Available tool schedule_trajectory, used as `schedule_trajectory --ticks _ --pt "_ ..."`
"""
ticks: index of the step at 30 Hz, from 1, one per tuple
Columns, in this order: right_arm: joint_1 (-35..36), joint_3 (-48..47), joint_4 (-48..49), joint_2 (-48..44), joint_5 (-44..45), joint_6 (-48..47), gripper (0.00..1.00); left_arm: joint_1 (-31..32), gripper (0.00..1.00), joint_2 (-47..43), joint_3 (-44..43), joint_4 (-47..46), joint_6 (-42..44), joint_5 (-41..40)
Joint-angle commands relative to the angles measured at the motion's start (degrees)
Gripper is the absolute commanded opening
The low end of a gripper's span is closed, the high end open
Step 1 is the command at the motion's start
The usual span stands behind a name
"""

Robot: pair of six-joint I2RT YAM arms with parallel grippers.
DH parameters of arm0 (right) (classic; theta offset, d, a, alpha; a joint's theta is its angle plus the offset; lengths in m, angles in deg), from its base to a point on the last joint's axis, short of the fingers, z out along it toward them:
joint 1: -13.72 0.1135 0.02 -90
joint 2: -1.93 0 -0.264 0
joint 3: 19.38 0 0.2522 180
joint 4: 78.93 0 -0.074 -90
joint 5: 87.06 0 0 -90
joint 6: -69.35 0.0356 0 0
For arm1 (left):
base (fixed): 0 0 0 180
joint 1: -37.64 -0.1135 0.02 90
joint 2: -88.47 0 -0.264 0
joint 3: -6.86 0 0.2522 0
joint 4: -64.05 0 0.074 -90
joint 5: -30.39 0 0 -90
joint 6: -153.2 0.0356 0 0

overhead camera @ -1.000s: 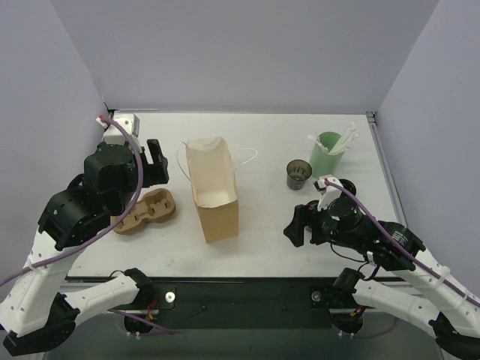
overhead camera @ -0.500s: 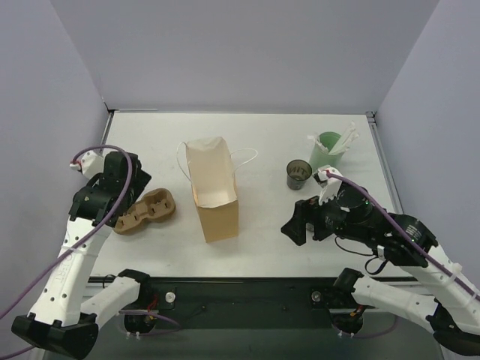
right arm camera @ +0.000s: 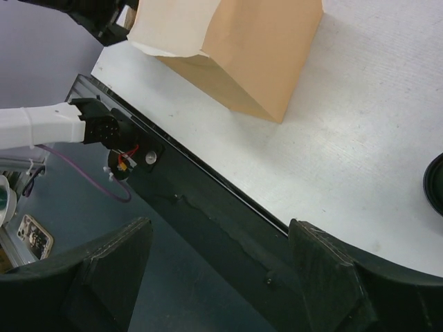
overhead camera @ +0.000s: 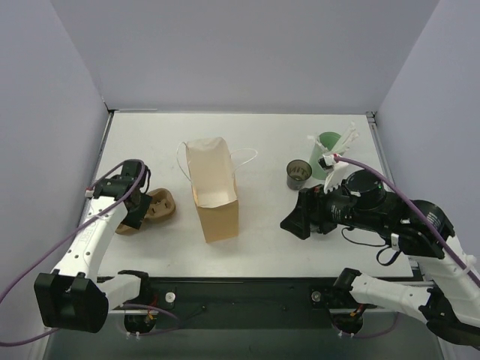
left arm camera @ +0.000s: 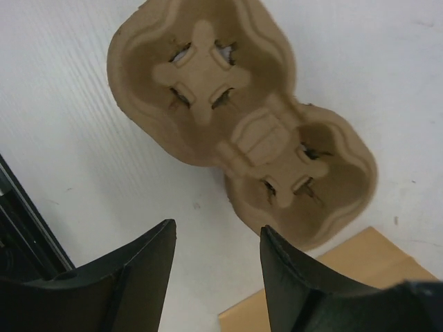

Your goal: Pack the takeout coffee

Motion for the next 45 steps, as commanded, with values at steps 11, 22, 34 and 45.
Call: schedule_trajectory --ticks 11,22,34,45 --pt "-0.1 -7.1 -5.2 7.6 -2.6 -2.3 0.82 -4.7 0.57 10.5 -3.8 -9.1 -39.0 11.2" --pt "-2.4 -9.6 -6.4 9.4 -4.9 -4.7 0.82 -7.7 0.56 11.3 -2.5 -11.0 -38.2 11.2" --pt "-3.7 -10.2 -6.3 10.4 -6.2 -4.3 0.82 -8.2 0.56 14.0 -3.1 -6.2 -42.6 12.7" --pt "-4.1 -10.6 -6.3 11.2 -5.8 -3.7 0.82 -8.3 0.56 14.0 -1.0 -6.9 -46.3 12.9"
